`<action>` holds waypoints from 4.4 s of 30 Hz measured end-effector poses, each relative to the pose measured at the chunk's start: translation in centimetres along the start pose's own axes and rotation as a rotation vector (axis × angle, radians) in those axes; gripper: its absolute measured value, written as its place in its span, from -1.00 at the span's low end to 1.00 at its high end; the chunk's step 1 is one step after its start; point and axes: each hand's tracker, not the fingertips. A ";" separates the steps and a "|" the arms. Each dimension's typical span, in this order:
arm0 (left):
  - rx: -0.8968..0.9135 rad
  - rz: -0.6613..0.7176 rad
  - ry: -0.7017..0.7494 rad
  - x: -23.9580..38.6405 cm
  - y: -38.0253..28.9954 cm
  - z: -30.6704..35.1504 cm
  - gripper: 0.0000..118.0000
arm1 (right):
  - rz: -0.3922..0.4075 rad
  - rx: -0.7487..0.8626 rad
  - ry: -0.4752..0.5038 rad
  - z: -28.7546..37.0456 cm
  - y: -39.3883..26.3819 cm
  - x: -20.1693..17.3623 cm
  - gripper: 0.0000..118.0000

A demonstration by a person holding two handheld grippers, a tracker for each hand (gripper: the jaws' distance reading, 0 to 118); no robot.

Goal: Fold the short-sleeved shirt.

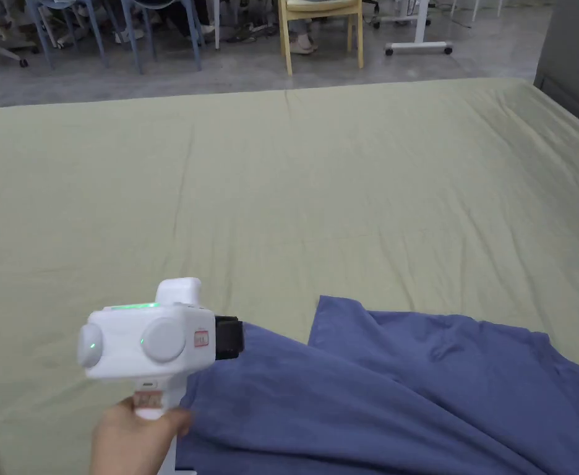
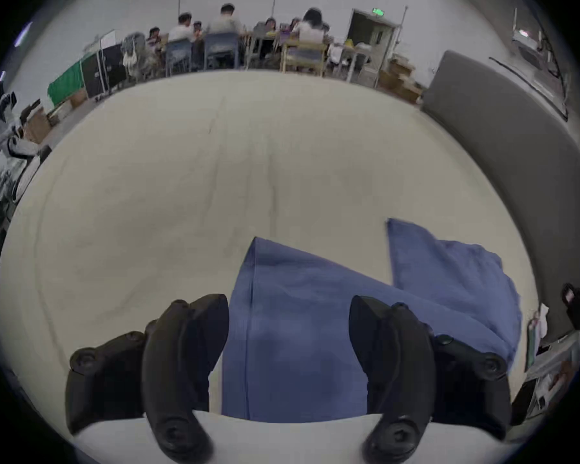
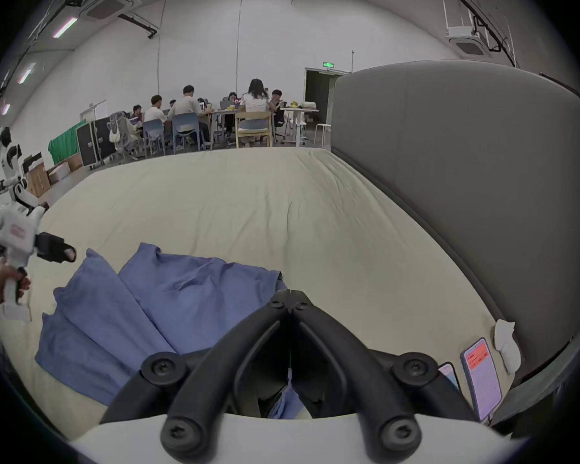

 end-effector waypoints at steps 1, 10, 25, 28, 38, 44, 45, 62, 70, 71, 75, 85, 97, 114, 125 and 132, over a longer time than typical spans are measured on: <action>-0.031 -0.007 -0.001 0.1 0.4 -1.6 0.42 | 0.003 -0.008 0.000 -0.3 0.0 -0.1 -0.95; -0.042 -0.090 -0.064 0.6 -0.7 -5.0 -0.51 | 0.010 -0.060 0.004 -2.7 -0.5 -0.7 -0.95; 0.144 -0.024 -0.112 1.7 -3.1 6.0 -0.96 | -0.242 -0.468 0.090 -11.5 -2.0 3.8 1.00; 0.148 -0.020 -0.108 1.7 -3.5 6.4 -0.96 | -0.273 -0.544 0.043 -14.8 -3.2 5.1 0.81; 0.136 0.083 -0.140 1.8 -4.4 5.8 -0.96 | -0.066 -0.530 0.041 -13.7 -2.9 2.9 -0.90; 0.227 0.069 -0.131 1.5 -3.9 10.4 -0.96 | -0.079 -0.350 0.050 -9.5 -1.6 2.0 -0.90; 0.248 0.075 -0.137 1.3 -3.6 11.6 -0.96 | -0.094 -0.306 0.053 -8.3 -0.8 2.0 -0.90; 0.757 -0.032 -0.031 -4.0 10.9 39.3 -0.96 | -0.234 0.276 0.246 6.6 23.0 0.2 -0.90; 0.776 0.027 0.087 -7.0 22.6 41.4 -0.96 | -0.209 0.325 0.276 4.0 35.8 -3.5 -0.90; 0.776 0.040 0.087 -7.3 23.6 41.0 -0.96 | -0.196 0.332 0.266 3.4 36.9 -4.2 -0.90; 0.750 0.047 0.151 -7.9 27.3 37.9 -0.96 | -0.203 0.317 0.245 -0.1 40.1 -6.3 -0.90; 0.599 0.009 0.227 -9.1 29.3 21.8 -0.96 | -0.215 0.208 0.160 -13.1 38.0 -9.8 -0.90; 0.274 0.168 0.156 -12.7 17.2 2.0 -0.96 | -0.198 -0.072 0.124 -25.9 20.3 -11.9 -0.90; 0.190 0.231 0.061 -14.5 -4.3 8.9 -0.96 | -0.255 -0.089 0.143 -12.0 2.9 -5.1 -0.90; 0.077 0.155 0.099 -12.5 -16.5 14.7 -0.96 | -0.239 -0.201 0.153 -2.1 -6.9 -0.2 -0.90; -0.012 0.168 0.111 -11.9 -19.9 13.3 -0.95 | -0.162 -0.282 0.138 -1.8 -10.2 0.5 -0.90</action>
